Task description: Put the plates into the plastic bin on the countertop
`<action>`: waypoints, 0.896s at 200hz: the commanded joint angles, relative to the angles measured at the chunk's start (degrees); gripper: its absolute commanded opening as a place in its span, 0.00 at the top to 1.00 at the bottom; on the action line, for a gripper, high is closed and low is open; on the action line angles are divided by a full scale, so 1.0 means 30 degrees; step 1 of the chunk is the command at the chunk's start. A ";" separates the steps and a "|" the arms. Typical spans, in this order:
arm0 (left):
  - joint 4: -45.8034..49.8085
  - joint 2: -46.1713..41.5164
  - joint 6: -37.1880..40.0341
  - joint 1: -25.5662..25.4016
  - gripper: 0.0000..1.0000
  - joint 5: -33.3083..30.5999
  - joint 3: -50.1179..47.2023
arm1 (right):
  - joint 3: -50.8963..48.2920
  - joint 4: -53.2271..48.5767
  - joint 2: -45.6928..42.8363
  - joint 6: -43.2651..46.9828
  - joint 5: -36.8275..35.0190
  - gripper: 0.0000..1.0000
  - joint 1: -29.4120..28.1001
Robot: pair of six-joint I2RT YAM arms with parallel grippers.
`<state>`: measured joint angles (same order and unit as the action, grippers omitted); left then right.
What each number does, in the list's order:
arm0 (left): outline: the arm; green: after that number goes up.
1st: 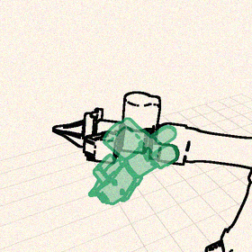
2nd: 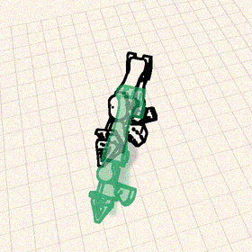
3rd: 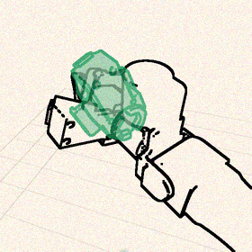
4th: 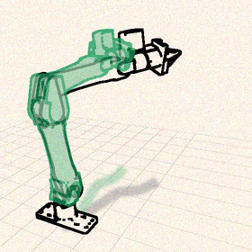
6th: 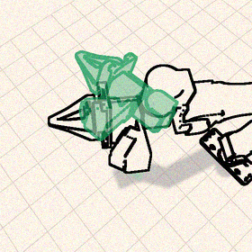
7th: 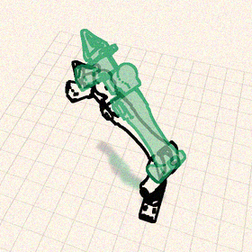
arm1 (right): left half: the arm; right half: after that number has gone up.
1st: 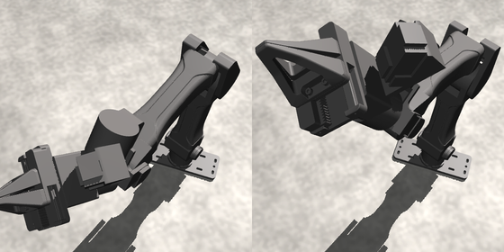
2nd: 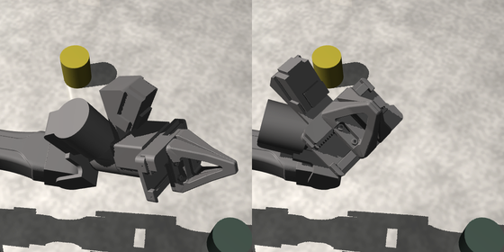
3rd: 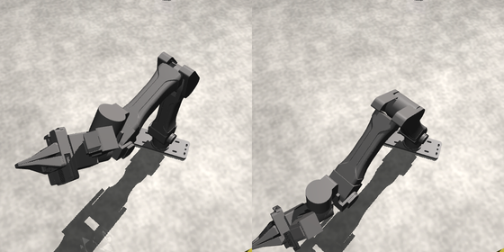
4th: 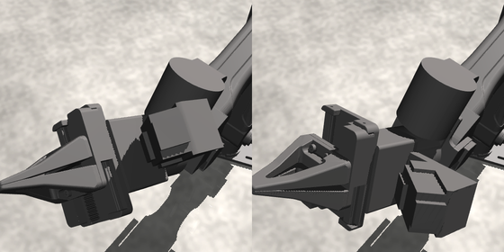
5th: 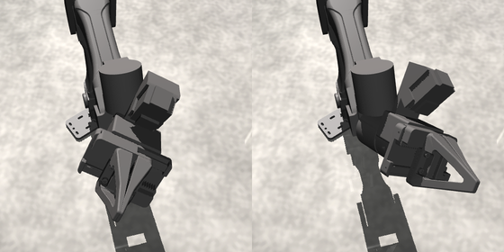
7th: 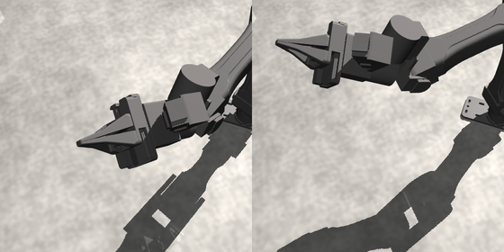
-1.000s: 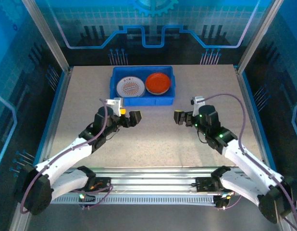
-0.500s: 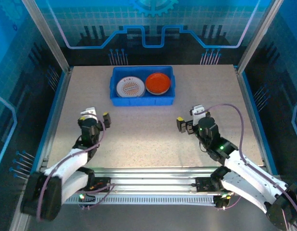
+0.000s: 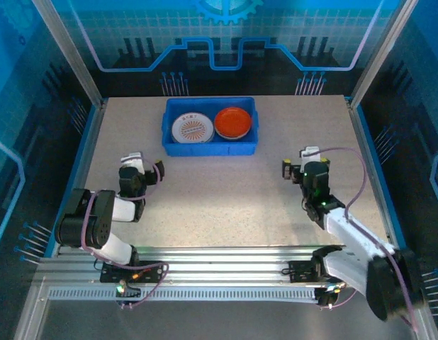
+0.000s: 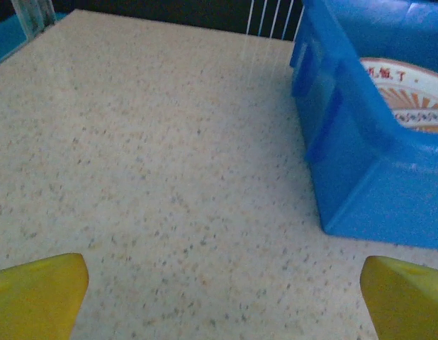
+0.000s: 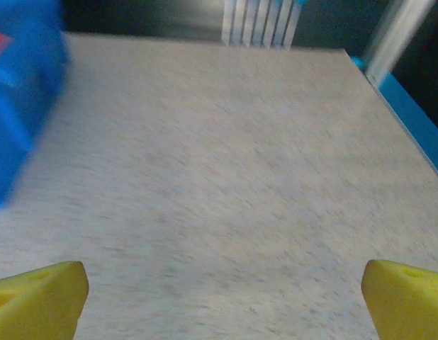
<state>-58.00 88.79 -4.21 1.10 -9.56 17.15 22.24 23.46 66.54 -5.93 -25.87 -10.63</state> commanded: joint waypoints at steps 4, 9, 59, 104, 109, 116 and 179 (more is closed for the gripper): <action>-0.0642 -0.0010 0.0366 -0.0160 0.01 0.0081 0.0309 | -0.1180 0.7918 0.3301 0.0765 0.0592 0.00 0.1187; -0.0709 -0.0036 0.0369 -0.0147 0.01 0.0029 0.0263 | -0.1216 0.8451 0.3487 0.1103 0.0966 0.00 0.1137; -0.0546 -0.0008 0.0410 -0.0247 0.01 -0.0288 0.0389 | -0.1212 1.1334 0.6921 0.1836 0.4352 0.00 0.1694; 0.0344 -0.0008 0.0507 -0.0481 0.01 -0.0965 0.0854 | -0.0497 1.0669 0.7309 0.1723 0.3372 0.00 0.1582; 0.0363 -0.0008 0.0523 -0.0490 0.01 -0.0998 0.0862 | -0.0314 1.0330 0.7306 0.1688 0.3258 0.00 0.1571; 0.0409 -0.0008 0.0561 -0.0514 0.01 -0.1045 0.0876 | -0.0184 0.9902 0.7235 0.1605 0.3276 0.00 0.1577; 0.0421 -0.0008 0.0560 -0.0544 0.01 -0.1073 0.0906 | -0.0126 0.9903 0.7292 0.1726 0.3719 0.00 0.1620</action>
<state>-56.82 88.79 -3.88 -0.19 -11.79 18.61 20.38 52.36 88.12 -1.41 -15.31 -5.93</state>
